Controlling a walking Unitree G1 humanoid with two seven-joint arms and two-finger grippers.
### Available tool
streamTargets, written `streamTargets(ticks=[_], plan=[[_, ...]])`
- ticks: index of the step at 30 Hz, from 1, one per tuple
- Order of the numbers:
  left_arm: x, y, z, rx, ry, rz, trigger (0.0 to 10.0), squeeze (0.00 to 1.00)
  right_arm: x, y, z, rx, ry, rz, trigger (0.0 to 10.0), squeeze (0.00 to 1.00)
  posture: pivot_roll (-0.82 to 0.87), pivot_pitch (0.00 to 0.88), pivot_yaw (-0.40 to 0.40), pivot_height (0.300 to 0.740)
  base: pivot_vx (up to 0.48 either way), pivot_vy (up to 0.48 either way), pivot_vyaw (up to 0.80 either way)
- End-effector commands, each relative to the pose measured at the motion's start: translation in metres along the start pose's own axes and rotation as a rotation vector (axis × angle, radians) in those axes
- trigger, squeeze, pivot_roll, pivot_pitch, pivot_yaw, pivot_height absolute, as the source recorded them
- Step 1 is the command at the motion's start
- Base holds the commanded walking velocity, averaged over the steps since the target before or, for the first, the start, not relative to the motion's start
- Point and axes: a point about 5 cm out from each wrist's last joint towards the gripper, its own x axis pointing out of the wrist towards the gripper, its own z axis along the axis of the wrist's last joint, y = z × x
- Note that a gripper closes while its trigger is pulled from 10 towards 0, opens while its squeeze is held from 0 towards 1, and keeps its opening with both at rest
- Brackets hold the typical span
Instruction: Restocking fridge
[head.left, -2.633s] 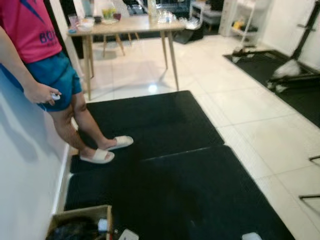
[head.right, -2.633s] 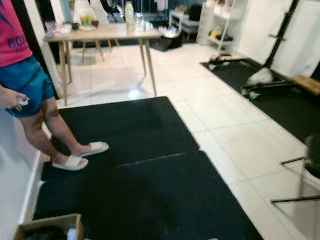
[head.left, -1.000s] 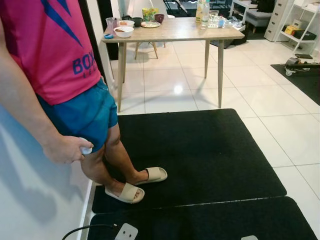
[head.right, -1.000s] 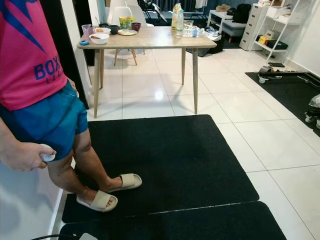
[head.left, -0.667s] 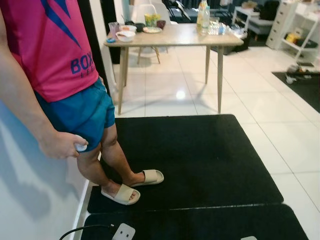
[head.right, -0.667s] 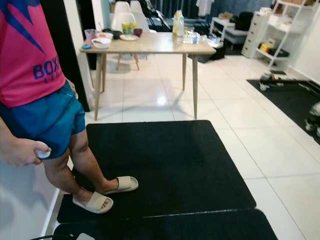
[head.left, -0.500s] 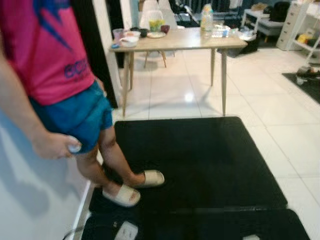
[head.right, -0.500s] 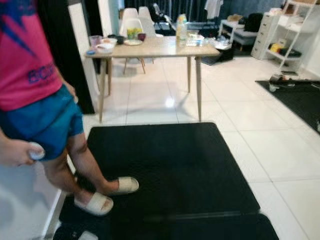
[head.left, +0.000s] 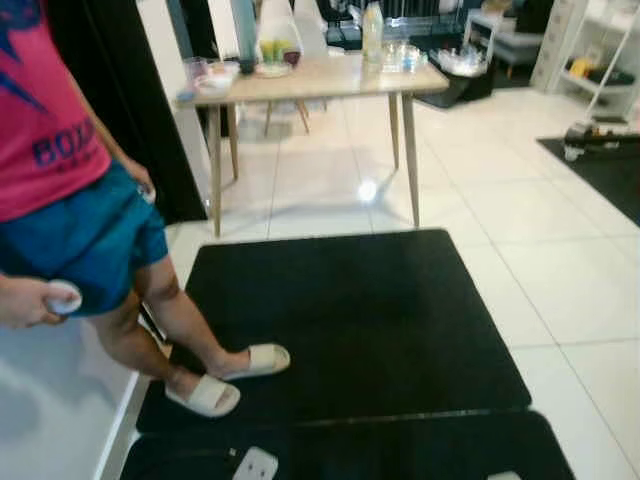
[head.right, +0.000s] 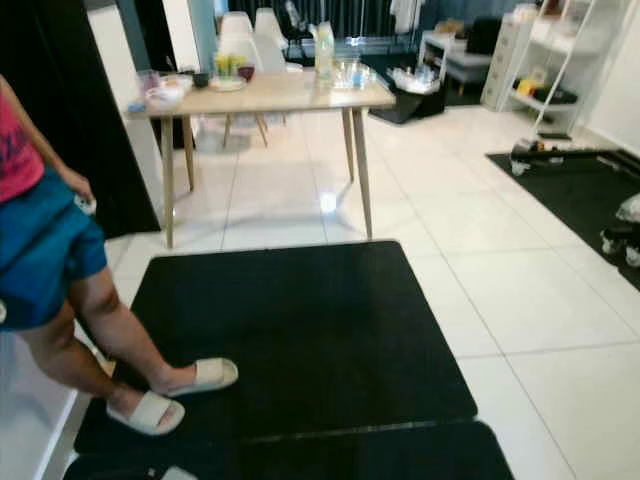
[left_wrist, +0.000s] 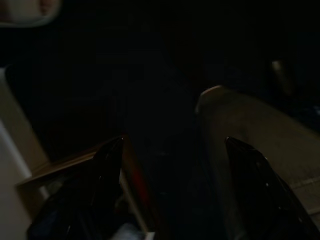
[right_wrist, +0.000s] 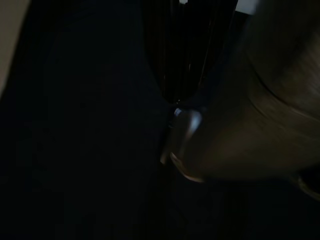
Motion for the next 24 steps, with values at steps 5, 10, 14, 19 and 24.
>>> streamTargets(ticks=[5,10,14,19,24], plan=[[-0.0010,-0.0052,-0.0112,-0.011,0.046,-0.018,10.0,0.00,0.0020,0.0063,-0.0013,-0.004,0.011,0.018,10.0,0.00,-0.05,0.000,-0.017,0.740,0.000,0.000,0.00],[-0.0009,-0.0058,-0.0114,-0.004,0.047,-0.018,10.0,0.00,0.0022,0.0066,-0.0011,-0.005,0.011,0.018,10.0,0.00,-0.05,0.000,-0.017,0.740,0.000,0.000,0.00],[-0.0009,-0.0058,-0.0110,-0.003,0.045,-0.016,10.0,0.00,0.0023,0.0067,-0.0008,-0.005,0.011,0.018,10.0,0.00,-0.04,0.000,-0.018,0.740,0.000,0.000,0.00],[-0.0008,-0.0061,-0.0109,0.011,0.045,-0.022,10.0,0.00,0.0025,0.0072,-0.0006,-0.005,0.010,0.019,10.0,0.00,-0.04,0.000,-0.017,0.740,0.000,0.000,0.00],[-0.0008,-0.0073,-0.0116,0.028,0.055,-0.040,10.0,0.00,0.0028,0.0080,-0.0003,-0.003,0.008,0.021,10.0,0.00,-0.04,0.000,-0.015,0.740,0.000,-0.480,0.00]])
